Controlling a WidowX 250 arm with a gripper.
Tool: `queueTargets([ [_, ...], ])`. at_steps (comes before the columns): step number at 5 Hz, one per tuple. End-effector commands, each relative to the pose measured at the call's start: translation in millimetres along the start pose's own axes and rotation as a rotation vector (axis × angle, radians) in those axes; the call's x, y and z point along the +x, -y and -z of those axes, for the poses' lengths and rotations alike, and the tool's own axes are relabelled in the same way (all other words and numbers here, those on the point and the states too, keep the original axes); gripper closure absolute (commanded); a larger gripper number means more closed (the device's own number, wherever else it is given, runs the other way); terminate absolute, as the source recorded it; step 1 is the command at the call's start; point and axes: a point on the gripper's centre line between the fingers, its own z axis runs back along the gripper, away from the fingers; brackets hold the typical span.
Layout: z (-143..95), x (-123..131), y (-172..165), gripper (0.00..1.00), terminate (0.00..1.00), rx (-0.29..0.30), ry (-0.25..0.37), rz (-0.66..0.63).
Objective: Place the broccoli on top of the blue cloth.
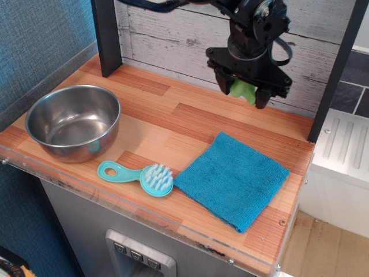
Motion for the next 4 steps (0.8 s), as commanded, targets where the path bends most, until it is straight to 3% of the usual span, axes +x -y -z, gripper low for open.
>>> queueTargets([
  [1, -43.8, -35.4, 21.7, 1.00, 0.00, -0.079, 0.041, 0.076],
  [3, -40.2, -70.5, 34.6, 1.00, 0.00, -0.093, -0.025, 0.163],
  [4, -30.8, -72.6, 36.8, 1.00, 0.00, -0.088, -0.047, 0.218],
])
